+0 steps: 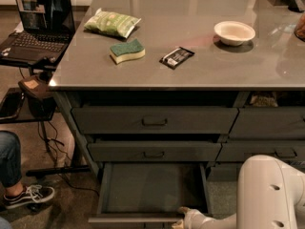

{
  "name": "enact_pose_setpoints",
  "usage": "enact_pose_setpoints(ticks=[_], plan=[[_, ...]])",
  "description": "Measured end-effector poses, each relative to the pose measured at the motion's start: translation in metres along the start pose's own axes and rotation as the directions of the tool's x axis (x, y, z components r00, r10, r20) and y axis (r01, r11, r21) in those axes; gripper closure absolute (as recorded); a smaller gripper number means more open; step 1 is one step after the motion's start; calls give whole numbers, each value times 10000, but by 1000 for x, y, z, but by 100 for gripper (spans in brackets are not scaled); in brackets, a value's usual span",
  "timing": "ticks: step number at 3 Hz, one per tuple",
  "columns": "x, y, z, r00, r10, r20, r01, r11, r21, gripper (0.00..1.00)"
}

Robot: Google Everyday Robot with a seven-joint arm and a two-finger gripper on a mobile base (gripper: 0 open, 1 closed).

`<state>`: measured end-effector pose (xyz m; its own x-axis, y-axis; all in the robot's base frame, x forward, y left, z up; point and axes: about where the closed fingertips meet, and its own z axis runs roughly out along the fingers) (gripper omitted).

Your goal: Open bottom drawer

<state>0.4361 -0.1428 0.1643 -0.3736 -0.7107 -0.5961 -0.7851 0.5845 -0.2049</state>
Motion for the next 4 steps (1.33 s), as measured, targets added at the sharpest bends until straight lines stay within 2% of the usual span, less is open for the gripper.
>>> enact_pose_setpoints(ticks=[3, 4], plan=[[0, 0, 0, 10000, 0, 0, 0, 10000, -1, 11], [0, 0, 0, 10000, 0, 1, 0, 10000, -1, 0]])
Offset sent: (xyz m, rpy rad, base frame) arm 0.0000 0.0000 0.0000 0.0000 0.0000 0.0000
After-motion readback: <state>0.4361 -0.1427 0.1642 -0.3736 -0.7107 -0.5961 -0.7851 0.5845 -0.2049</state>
